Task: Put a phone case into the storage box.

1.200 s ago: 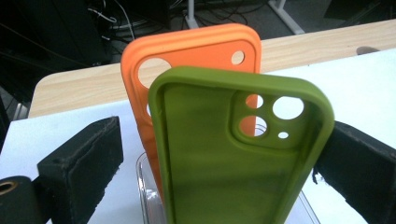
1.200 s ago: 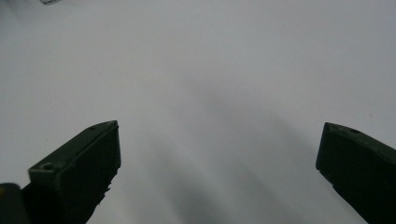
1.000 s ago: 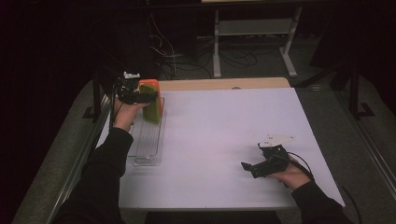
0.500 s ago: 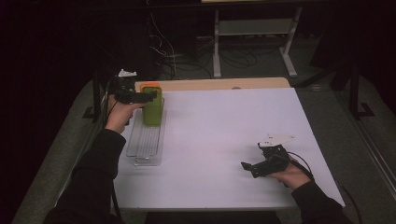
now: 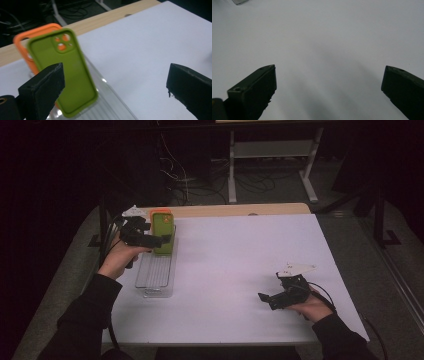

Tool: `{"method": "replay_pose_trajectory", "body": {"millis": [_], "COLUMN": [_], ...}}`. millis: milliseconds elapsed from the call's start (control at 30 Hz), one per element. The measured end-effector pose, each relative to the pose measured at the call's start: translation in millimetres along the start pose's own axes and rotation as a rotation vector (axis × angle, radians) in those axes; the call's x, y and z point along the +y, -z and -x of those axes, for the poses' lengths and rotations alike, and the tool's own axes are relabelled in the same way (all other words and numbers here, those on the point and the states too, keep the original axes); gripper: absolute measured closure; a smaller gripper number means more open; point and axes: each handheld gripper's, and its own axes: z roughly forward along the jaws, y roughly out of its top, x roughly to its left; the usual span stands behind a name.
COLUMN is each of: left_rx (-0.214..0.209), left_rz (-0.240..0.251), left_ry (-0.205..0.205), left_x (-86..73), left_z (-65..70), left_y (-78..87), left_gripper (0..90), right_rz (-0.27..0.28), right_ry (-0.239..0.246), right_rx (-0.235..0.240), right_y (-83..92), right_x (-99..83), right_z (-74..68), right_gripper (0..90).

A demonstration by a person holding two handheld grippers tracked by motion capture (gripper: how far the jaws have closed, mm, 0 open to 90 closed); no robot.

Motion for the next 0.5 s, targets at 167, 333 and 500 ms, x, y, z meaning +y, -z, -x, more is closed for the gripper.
{"method": "replay_pose_trajectory", "body": {"millis": [167, 333, 500], "left_rx": [-0.05, -0.075, -0.102], "left_rz": [0.008, 0.005, -0.002], "left_ry": [-0.012, -0.029, -0.051], "left_x": [-11.1, -19.8, -29.6], "left_z": [11.9, 19.7, 28.3], "left_y": [2.8, 5.1, 7.7], "left_gripper": [1.5, 1.5, 1.5], "right_rz": [0.001, 0.016, 0.025], "right_ry": [-0.018, -0.004, -0.009], "right_rx": [0.005, -0.004, -0.004], "right_y": [1.5, 3.3, 5.3], "right_x": [0.1, 0.8, 1.6], "right_z": [-0.3, 1.5, 1.9], "right_gripper": [0.0, 0.0, 0.0]}}
